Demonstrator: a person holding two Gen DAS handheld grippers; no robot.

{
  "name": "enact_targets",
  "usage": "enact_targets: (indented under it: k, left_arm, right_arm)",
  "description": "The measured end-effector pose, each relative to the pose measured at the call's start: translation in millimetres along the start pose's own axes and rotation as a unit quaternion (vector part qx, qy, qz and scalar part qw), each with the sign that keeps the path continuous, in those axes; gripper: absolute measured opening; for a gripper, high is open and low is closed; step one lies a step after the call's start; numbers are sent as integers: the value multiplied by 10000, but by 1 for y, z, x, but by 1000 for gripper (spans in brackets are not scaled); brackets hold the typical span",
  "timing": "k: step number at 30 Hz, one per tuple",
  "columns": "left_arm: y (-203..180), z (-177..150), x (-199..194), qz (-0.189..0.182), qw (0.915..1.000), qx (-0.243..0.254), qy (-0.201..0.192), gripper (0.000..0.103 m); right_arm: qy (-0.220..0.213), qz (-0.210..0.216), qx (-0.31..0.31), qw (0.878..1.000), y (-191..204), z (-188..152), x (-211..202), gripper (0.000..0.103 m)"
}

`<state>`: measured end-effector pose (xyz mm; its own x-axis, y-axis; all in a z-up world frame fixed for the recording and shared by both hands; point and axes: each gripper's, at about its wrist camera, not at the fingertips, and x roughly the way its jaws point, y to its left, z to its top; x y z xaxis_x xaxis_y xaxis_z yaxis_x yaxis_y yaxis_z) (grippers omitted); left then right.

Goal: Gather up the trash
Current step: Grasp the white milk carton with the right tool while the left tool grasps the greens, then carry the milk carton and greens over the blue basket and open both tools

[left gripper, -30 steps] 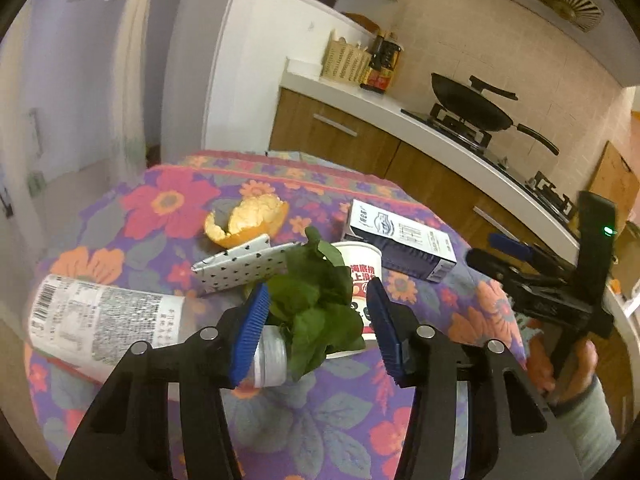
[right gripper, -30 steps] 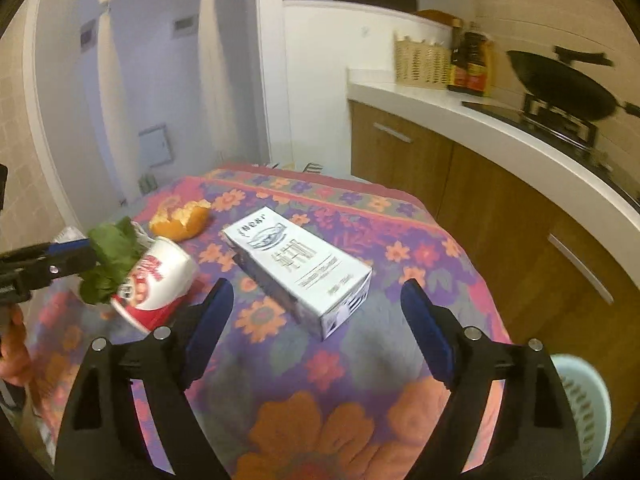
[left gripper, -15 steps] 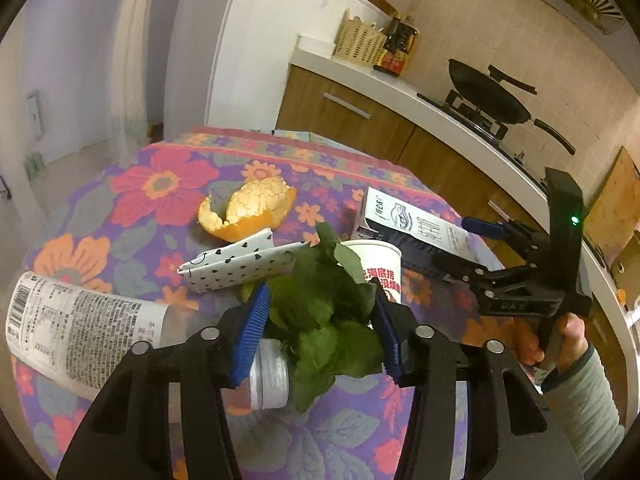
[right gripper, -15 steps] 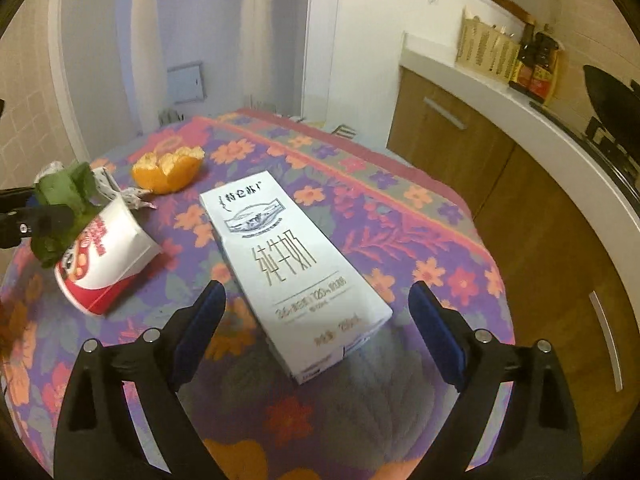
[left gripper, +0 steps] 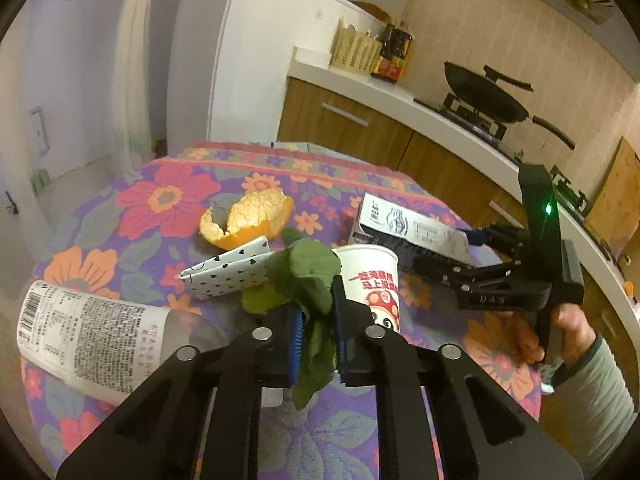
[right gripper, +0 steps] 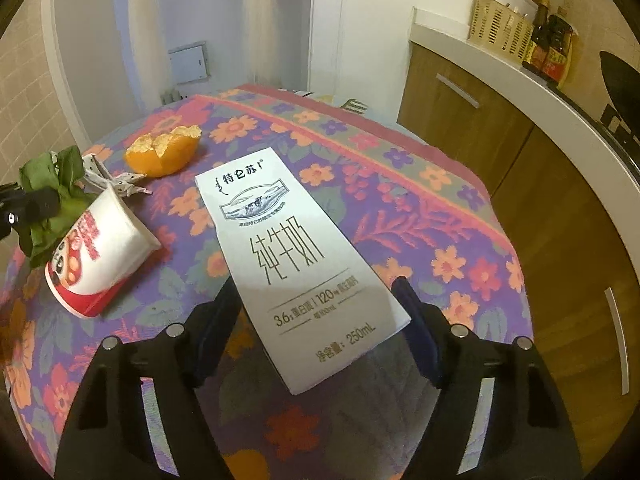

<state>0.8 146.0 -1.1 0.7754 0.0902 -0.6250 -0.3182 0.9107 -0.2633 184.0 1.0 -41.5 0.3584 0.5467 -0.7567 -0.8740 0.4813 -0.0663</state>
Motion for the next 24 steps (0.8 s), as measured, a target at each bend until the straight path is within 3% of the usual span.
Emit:
enact_targets:
  k: [13, 20, 24]
  left_arm:
    - [-6, 0, -25, -462, 9984, 30, -322, 4]
    - [-26, 4, -42, -672, 9961, 237, -528, 4]
    - [-37, 4, -50, -809, 9945, 321, -583, 4]
  right_arm:
    - [-480, -252, 411, 9977, 6, -24, -40, 64]
    - [-616, -389, 705, 9948, 12, -54, -70, 62]
    - [-723, -700, 889, 9909, 21, -79, -95, 62]
